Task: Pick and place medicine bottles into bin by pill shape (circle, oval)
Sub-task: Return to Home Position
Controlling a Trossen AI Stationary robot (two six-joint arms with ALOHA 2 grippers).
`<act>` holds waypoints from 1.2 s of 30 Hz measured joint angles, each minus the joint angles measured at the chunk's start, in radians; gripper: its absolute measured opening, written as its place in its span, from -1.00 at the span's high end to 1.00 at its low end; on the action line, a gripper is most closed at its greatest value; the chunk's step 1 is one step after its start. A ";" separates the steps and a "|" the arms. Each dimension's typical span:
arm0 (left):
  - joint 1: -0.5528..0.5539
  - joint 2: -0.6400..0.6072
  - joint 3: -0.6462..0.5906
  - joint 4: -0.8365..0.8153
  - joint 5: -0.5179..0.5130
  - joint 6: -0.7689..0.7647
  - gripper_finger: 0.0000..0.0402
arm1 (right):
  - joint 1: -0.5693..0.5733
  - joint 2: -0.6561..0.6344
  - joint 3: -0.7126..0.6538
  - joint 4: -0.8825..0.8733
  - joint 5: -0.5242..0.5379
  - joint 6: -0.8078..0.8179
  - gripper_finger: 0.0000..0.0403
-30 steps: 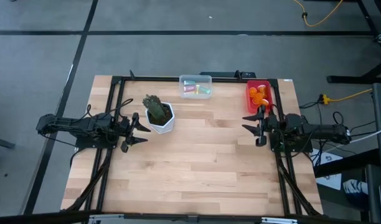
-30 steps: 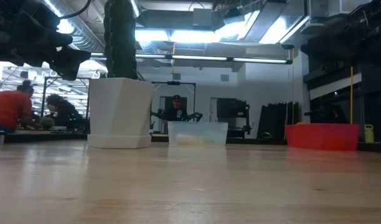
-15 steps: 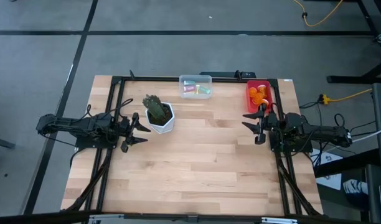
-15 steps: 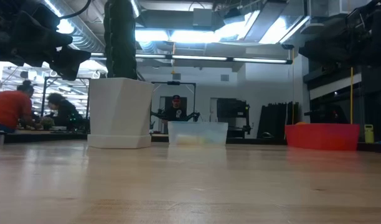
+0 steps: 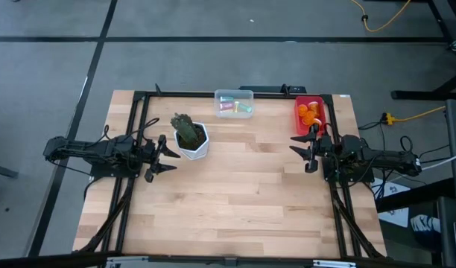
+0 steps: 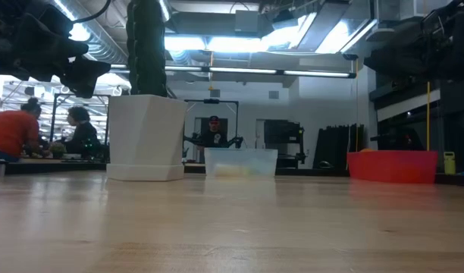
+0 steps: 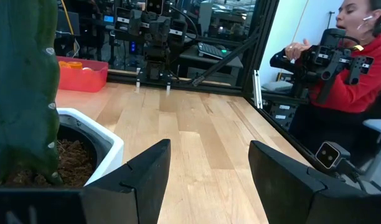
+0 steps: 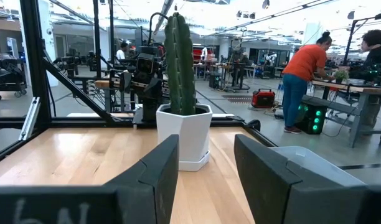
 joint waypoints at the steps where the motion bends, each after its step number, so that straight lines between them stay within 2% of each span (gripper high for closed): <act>1: 0.000 0.000 0.000 0.000 0.000 0.000 -0.05 | 0.000 0.000 0.000 0.000 0.000 0.000 0.21; 11: 0.000 0.000 0.000 0.000 0.000 0.000 -0.05 | 0.041 0.000 0.000 0.000 -0.001 0.000 0.21; 36: 0.000 0.000 0.000 0.000 0.000 0.000 -0.05 | 0.013 0.003 0.000 0.000 0.000 0.001 0.21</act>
